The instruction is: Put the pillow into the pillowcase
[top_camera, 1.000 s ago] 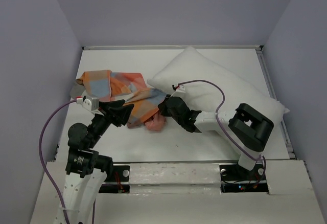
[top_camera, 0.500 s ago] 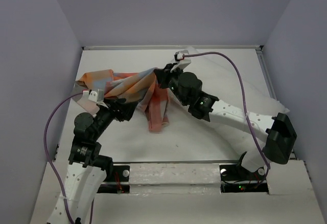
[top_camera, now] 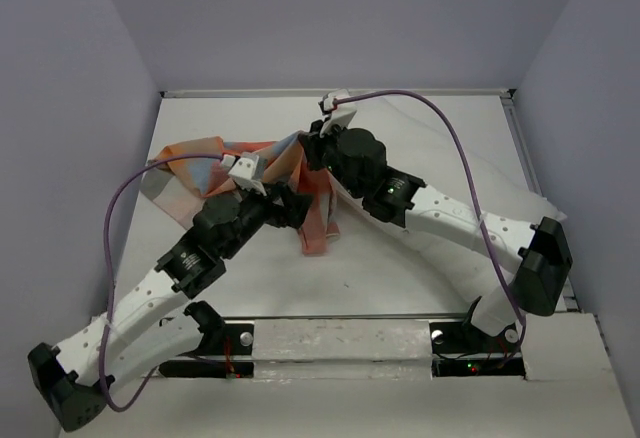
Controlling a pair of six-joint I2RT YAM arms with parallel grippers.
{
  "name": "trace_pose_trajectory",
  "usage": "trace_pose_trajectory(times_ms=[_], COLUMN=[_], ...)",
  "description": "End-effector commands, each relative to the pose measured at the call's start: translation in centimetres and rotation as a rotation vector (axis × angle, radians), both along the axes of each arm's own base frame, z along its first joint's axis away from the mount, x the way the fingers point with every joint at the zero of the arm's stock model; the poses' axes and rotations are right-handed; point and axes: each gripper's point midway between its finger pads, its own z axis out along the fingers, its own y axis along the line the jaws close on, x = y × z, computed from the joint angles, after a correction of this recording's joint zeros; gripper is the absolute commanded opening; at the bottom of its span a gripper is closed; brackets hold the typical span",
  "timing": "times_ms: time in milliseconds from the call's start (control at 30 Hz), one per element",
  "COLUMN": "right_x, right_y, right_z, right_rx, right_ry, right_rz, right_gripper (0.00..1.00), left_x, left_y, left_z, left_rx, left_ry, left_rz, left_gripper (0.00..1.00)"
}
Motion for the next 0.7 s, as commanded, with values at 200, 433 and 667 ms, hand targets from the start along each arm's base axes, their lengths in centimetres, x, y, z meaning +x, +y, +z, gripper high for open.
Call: trace_pose_trajectory(times_ms=[200, 433, 667], right_x=[-1.6, -1.4, -1.5], right_y=[-1.2, -2.9, -3.2], right_z=[4.4, 5.6, 6.9], right_rx=[0.024, 0.039, 0.051], right_ry=[-0.065, -0.076, -0.090], right_rz=[0.027, 0.022, 0.028], right_gripper=[0.00, 0.00, 0.00], left_x=[5.3, 5.2, 4.2], left_y=[0.1, 1.4, 0.6], left_z=[-1.9, -5.6, -10.7], left_rx=[0.213, 0.213, 0.227], left_ry=[-0.030, 0.013, 0.071], left_rz=[0.348, 0.422, 0.345], left_gripper=[0.86, 0.77, 0.81])
